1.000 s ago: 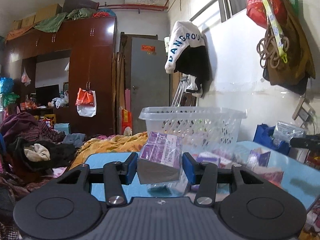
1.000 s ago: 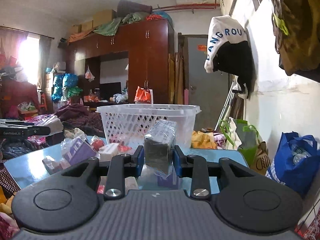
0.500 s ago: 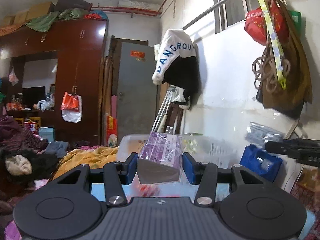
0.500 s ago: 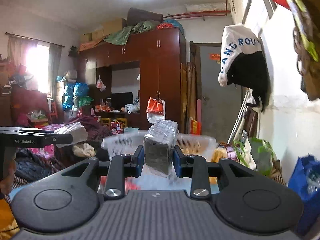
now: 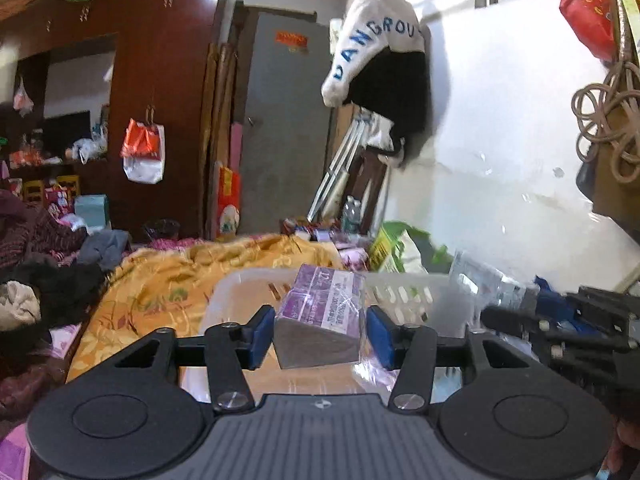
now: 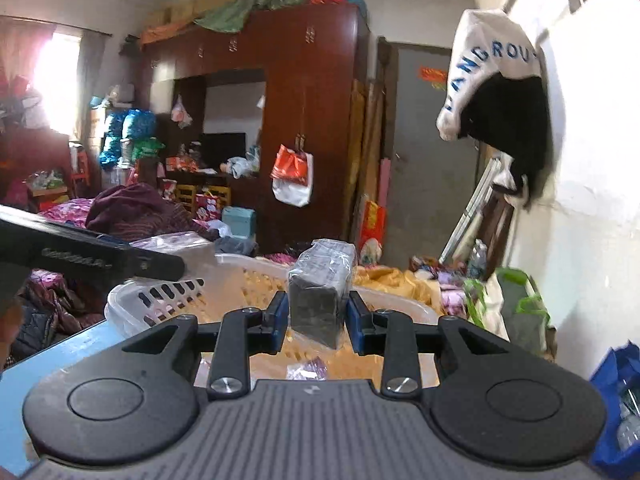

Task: Organize objects
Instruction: 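Lift both packages over the white basket and open both tools to release them, then grasp a dark red bagged box with the left tool while the right tool grasps a white wrapped item, then carry both items into the white basket and open both tools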

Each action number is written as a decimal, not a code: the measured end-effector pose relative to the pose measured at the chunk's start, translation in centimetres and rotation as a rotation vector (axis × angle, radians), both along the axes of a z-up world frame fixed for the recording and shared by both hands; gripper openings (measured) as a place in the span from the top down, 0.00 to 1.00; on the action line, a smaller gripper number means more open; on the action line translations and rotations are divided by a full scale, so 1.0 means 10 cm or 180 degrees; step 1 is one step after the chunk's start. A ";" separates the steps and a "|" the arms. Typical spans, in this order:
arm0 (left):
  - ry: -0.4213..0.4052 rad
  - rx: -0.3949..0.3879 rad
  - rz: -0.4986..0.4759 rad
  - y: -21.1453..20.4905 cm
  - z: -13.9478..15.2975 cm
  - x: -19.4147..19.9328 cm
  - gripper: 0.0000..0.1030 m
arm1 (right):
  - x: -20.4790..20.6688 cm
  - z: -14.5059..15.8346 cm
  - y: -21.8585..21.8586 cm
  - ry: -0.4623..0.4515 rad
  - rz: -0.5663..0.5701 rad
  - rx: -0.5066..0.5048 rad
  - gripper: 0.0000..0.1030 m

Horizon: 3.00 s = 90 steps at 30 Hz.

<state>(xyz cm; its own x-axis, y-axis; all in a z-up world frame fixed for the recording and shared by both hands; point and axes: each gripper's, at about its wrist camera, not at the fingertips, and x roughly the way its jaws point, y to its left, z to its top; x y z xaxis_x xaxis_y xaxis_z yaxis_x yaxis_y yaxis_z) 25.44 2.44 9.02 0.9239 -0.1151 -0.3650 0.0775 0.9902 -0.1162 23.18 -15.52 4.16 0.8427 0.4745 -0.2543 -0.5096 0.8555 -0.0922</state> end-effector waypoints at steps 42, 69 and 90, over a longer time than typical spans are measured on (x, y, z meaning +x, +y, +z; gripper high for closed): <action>-0.0203 0.0296 -0.0364 -0.08 -1.49 -2.34 0.35 | -1.59 -1.09 -0.66 0.0461 0.0278 0.0272 0.65; -0.0532 0.0370 -0.0299 0.06 -1.37 -2.52 0.46 | -1.68 -0.89 -0.84 0.0267 0.0185 0.0446 0.71; -0.0587 0.0276 -0.0283 0.16 -0.88 -2.35 0.46 | -1.75 -0.41 -0.83 -0.0082 0.0227 0.0555 0.72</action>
<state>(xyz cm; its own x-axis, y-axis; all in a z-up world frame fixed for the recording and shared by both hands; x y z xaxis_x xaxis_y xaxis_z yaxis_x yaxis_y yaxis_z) 1.96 4.01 0.26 0.9635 -0.1747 -0.2028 0.1771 0.9842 -0.0066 5.69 -23.86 0.01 0.8105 0.5683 -0.1418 -0.5689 0.8214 0.0403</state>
